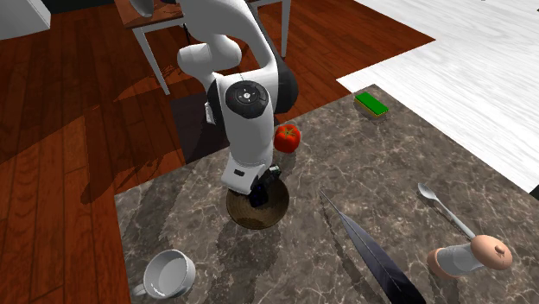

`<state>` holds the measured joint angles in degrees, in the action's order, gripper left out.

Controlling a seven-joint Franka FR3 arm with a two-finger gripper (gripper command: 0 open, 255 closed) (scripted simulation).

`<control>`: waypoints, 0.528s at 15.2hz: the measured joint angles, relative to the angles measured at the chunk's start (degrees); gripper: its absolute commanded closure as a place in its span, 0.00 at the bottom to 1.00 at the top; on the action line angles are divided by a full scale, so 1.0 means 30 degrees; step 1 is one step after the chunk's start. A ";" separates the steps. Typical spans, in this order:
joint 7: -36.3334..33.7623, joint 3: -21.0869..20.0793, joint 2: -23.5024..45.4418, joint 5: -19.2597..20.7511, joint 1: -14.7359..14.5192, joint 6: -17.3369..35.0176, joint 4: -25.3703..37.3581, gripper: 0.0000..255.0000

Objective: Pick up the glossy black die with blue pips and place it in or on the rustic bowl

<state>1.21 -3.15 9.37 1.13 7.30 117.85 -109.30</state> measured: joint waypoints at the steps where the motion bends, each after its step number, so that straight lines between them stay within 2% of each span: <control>1: -0.0002 -0.0001 0.0010 0.0001 -0.0001 0.0025 -0.0011 1.00; 4: -0.0009 -0.0003 0.0019 0.0002 -0.0005 0.0044 -0.0018 1.00; 5: -0.0009 -0.0003 0.0020 0.0002 -0.0005 0.0046 -0.0018 0.00; 8: -0.0010 -0.0003 0.0018 0.0002 -0.0005 0.0048 -0.0018 0.00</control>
